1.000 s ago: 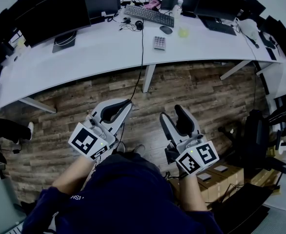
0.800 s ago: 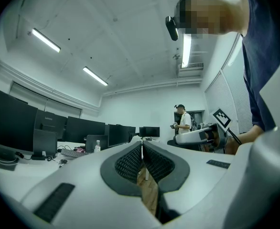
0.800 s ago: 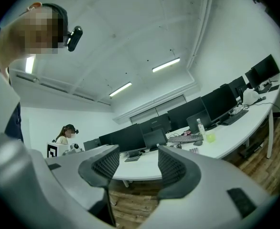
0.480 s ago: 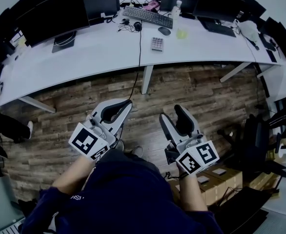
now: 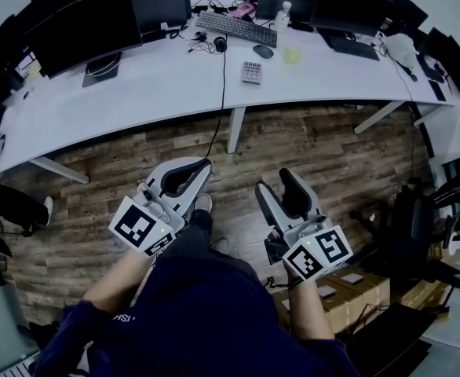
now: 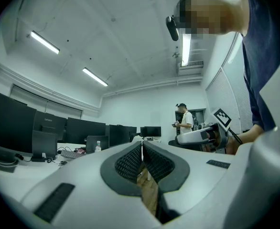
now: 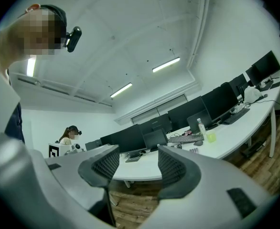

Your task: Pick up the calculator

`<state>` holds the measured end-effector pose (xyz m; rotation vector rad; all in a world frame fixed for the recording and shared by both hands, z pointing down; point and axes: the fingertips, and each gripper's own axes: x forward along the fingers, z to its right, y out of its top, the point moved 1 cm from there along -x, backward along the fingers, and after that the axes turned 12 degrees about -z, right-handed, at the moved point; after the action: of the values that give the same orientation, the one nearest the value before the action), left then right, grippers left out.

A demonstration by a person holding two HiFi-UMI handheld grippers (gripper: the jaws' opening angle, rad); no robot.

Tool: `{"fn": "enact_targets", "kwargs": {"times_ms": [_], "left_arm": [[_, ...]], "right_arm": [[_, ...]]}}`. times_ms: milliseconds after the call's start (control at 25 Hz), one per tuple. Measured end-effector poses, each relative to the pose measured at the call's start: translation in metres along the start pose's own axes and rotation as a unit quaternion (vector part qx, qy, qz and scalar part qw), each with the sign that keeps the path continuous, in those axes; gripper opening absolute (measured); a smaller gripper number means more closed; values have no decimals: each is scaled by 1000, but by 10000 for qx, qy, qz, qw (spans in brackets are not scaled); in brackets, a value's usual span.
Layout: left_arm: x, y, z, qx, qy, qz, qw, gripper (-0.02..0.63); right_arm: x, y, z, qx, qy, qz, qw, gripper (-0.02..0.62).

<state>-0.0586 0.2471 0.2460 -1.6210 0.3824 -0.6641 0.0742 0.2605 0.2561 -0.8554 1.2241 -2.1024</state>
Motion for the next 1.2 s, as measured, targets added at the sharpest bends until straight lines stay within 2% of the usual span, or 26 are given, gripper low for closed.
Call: {"fn": "enact_targets", "kwargs": {"times_ms": [480, 1200], "left_arm": [[29, -8, -28, -71, -26, -40, 10000, 35], [89, -14, -106, -302, -77, -202, 9993, 34]], "right_arm": [[28, 4, 27, 60, 2, -75, 10000, 258], [104, 24, 83, 261, -67, -301, 9992, 258]]}}
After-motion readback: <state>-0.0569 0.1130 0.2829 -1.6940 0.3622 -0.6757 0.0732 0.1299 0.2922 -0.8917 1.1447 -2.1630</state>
